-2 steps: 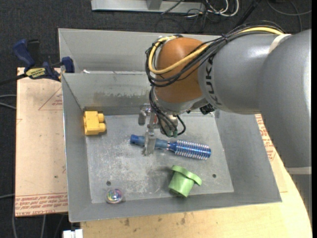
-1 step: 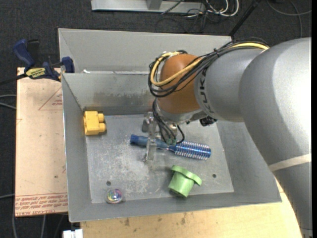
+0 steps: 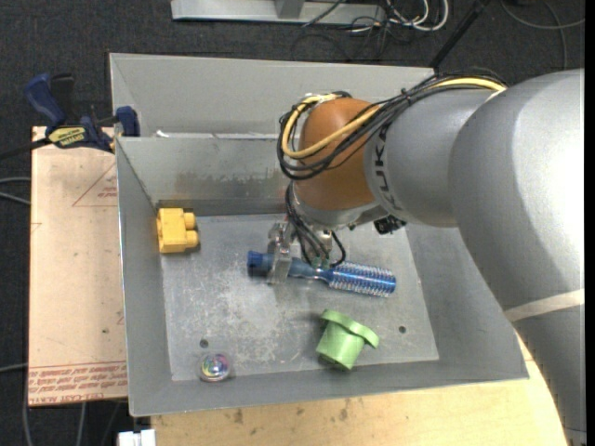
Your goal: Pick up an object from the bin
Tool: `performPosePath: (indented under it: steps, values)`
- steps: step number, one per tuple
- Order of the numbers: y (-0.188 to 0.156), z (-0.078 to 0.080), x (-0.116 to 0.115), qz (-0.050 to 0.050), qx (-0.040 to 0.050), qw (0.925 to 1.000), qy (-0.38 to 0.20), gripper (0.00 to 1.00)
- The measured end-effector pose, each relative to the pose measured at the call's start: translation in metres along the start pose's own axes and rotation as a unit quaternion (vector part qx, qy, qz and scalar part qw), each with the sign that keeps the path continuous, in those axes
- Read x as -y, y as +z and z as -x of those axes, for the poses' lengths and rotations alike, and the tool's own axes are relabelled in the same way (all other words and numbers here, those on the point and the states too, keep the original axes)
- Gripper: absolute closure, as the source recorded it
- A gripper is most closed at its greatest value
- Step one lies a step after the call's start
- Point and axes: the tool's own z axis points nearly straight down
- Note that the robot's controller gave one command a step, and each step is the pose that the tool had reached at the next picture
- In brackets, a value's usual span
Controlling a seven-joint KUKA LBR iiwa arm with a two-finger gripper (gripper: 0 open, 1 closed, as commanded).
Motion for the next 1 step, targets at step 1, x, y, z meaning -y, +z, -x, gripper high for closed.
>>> performPosePath:
  steps: [1]
  values:
    - [-0.0458, -0.0696, 0.0434, -0.001, -0.0012, 1.0000, 0.002, 1.00]
